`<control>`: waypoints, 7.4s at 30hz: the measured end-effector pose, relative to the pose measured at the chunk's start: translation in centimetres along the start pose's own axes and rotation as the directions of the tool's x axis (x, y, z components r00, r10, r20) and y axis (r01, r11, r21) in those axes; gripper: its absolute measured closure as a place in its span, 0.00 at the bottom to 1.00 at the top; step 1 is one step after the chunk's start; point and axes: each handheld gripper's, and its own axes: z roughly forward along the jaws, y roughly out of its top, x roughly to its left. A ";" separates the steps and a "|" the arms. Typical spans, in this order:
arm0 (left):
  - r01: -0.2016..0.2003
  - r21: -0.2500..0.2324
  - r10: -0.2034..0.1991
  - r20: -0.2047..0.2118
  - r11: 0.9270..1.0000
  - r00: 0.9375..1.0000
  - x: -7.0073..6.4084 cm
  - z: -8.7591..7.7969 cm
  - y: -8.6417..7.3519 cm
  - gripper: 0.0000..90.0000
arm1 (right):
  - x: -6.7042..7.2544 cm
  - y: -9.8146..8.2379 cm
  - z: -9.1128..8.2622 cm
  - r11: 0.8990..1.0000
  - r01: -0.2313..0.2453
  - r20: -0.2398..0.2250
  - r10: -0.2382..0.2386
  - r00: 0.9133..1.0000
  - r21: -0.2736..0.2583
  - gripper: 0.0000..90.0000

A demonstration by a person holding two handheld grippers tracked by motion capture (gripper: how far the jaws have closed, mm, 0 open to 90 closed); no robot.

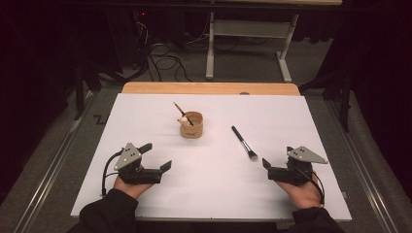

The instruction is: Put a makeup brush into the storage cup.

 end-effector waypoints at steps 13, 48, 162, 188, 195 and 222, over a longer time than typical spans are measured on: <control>0.016 -0.007 -0.016 0.004 1.000 1.000 0.6 -0.1 0.2 0.08 | 0.4 0.5 -1.1 0.996 0.022 -0.011 -0.021 1.000 0.085 0.04; 0.011 0.026 -0.011 -0.005 1.000 1.000 0.5 -0.4 -0.2 0.05 | 1.1 2.1 -0.8 0.914 0.094 -0.096 -0.061 0.994 0.396 0.04; -0.073 0.016 0.072 0.031 0.997 0.997 -0.1 -1.3 0.4 0.01 | 2.2 8.6 13.3 0.731 0.196 -0.167 -0.113 0.979 0.653 0.87; -0.079 0.031 0.078 0.037 0.996 0.996 -0.4 -1.0 0.0 0.01 | 2.0 9.5 7.4 0.775 0.159 -0.142 -0.090 0.986 0.612 0.87; -0.054 0.039 0.053 0.043 0.998 0.998 -0.3 -0.7 -0.3 0.04 | 2.3 9.4 5.9 0.778 0.163 -0.150 -0.089 0.985 0.607 0.87; -0.022 0.004 0.022 0.011 1.000 1.000 -0.6 3.5 2.9 0.08 | 1.7 8.1 3.0 0.786 0.179 -0.177 -0.089 0.980 0.592 0.87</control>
